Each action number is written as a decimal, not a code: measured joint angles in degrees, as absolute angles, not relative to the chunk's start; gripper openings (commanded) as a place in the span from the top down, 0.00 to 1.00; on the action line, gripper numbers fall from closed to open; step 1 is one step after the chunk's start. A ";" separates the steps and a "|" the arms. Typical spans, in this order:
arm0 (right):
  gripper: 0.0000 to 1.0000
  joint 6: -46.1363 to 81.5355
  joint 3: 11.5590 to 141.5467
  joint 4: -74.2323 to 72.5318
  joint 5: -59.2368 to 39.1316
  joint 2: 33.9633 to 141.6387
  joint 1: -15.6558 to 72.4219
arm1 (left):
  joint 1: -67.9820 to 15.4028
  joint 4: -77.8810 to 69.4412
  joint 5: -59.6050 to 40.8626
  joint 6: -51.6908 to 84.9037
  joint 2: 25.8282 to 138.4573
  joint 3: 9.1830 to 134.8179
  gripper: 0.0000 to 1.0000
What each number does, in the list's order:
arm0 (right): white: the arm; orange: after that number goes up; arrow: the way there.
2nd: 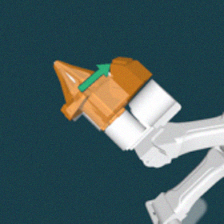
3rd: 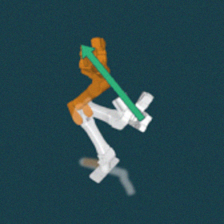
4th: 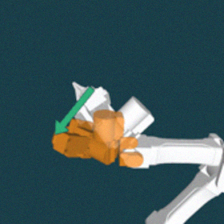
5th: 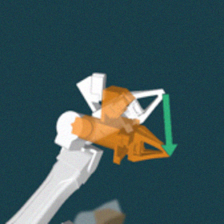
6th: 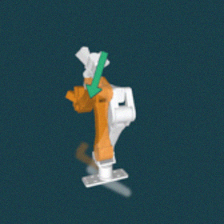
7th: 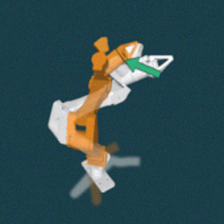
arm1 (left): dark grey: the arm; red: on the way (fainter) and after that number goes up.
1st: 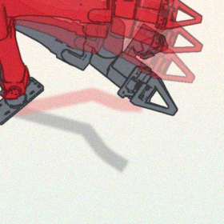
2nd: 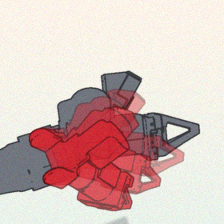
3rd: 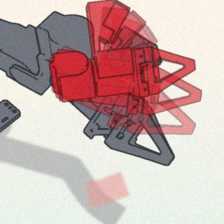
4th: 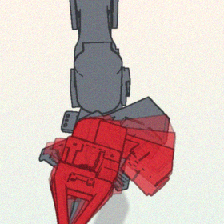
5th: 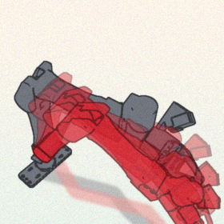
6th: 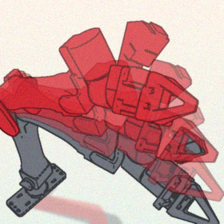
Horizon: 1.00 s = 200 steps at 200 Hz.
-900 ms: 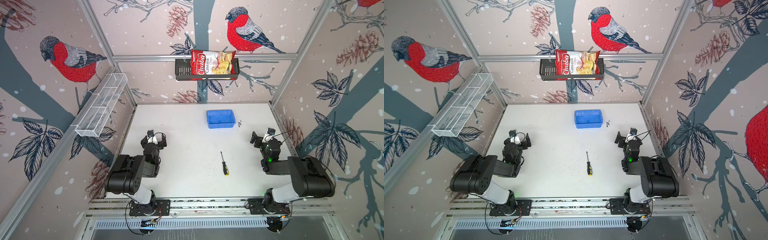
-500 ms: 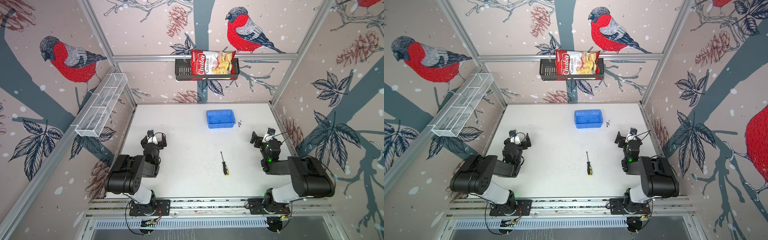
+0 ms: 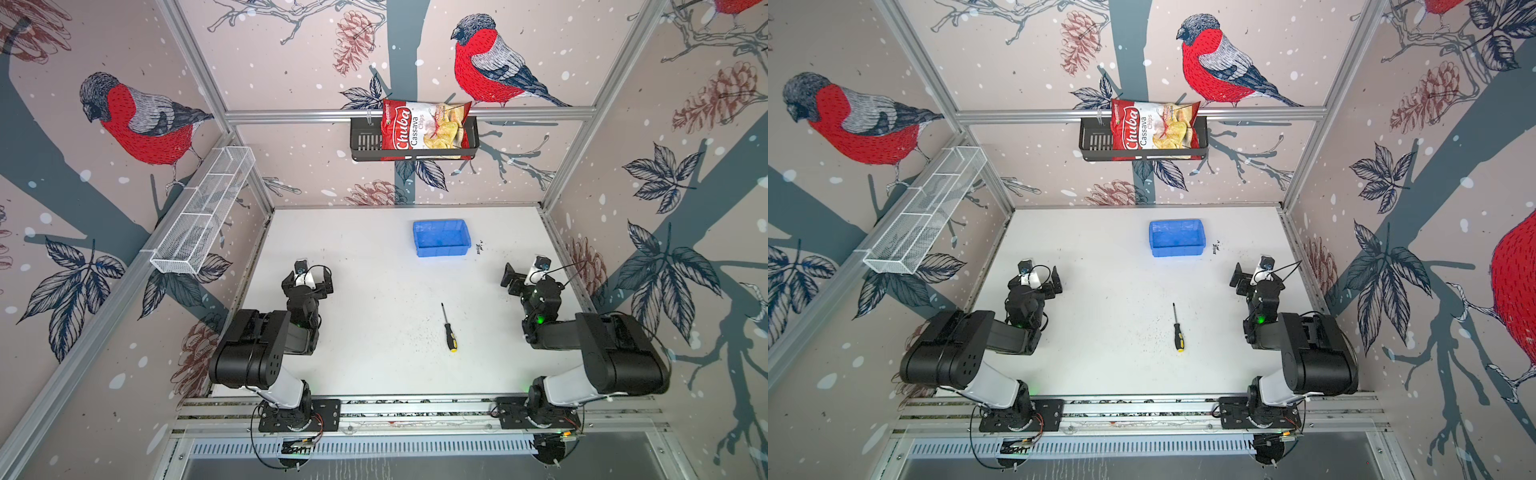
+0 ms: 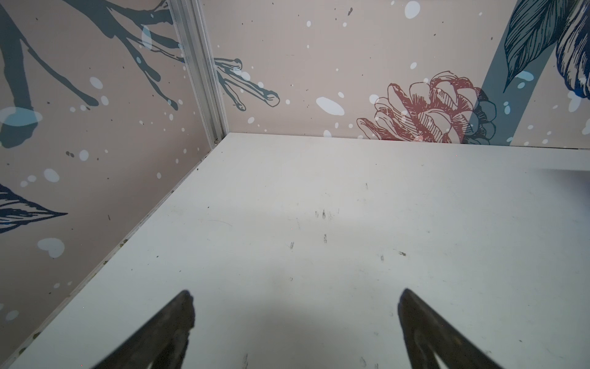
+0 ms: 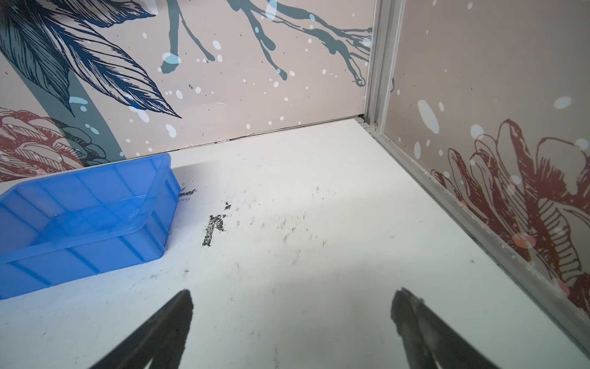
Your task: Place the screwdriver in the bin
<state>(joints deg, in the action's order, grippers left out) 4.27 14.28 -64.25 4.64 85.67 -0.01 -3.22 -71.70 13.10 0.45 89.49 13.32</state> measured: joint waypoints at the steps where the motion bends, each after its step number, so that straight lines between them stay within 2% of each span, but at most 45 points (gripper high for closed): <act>1: 0.01 4.27 14.28 -64.25 4.64 85.67 -0.01 | -3.22 -71.70 13.10 0.45 89.49 13.32 0.02; 100: 0.01 4.27 15.20 -62.65 4.62 82.98 -0.05 | -4.14 -71.61 9.41 -1.67 87.09 13.10 0.02; 158: 0.01 2.33 18.11 -51.35 4.36 71.68 2.68 | -9.45 -65.71 5.37 -7.92 76.23 12.78 0.02; 200: 0.01 -0.75 21.10 -39.62 3.62 64.16 8.23 | -11.53 -53.23 -5.13 -12.51 66.76 16.95 0.02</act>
<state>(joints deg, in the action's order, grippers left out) -0.75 21.10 -39.62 3.62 64.16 8.23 -11.53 -53.23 -5.13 -12.51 66.76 16.95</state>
